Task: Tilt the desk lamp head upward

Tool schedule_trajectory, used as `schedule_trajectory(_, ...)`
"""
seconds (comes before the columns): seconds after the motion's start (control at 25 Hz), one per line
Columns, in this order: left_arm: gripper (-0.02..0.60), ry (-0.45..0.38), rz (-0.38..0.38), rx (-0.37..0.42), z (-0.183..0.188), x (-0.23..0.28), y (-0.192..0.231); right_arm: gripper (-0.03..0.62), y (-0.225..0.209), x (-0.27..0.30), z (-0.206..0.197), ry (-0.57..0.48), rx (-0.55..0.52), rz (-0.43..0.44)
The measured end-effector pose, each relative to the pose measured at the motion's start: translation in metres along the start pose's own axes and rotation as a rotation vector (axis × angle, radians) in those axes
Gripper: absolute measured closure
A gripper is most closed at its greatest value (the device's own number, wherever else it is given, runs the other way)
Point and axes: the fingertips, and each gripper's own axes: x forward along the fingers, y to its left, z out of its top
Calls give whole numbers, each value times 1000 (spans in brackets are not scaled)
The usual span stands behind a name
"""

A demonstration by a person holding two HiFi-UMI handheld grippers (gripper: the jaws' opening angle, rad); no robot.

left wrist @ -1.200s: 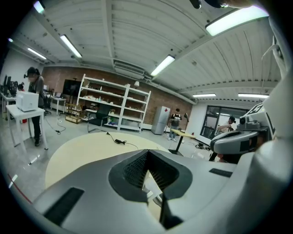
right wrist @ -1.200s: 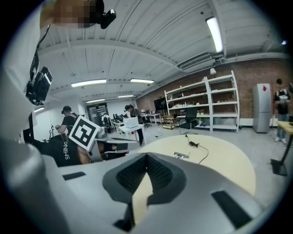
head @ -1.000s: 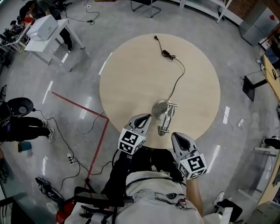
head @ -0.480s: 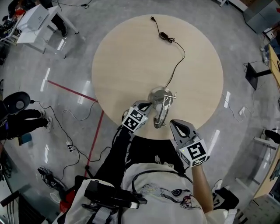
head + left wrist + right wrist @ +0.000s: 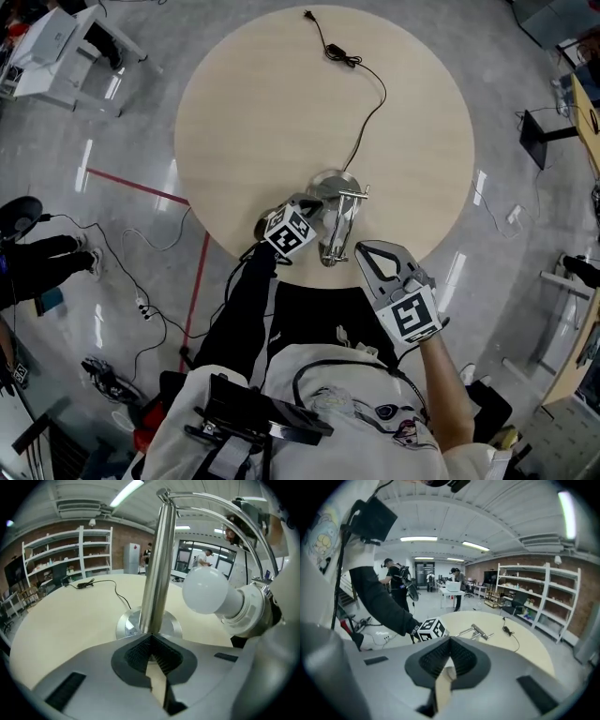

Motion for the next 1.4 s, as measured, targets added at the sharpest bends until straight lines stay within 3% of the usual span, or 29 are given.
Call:
schedule_trajectory(0.16, 578, 40, -28, 43, -10, 13, -2, 591, 3, 9, -6, 57, -242, 54)
schedule_trajectory(0.6, 578, -2, -105, 127, -6, 14, -5, 589, 17, 19, -8, 90, -650, 188)
schedule_trajectory(0.68, 578, -4, -125, 135, -5, 16, -6, 553, 18, 20, -11, 102, -744, 207)
schedule_trajectory(1.0, 578, -37, -155, 103, -7, 19, -5, 468, 19, 27, -31, 161, -1037, 299)
schedule_trajectory(1.4, 578, -32, -145, 109, -8, 20, -5, 465, 33, 41, -53, 173, -1473, 366)
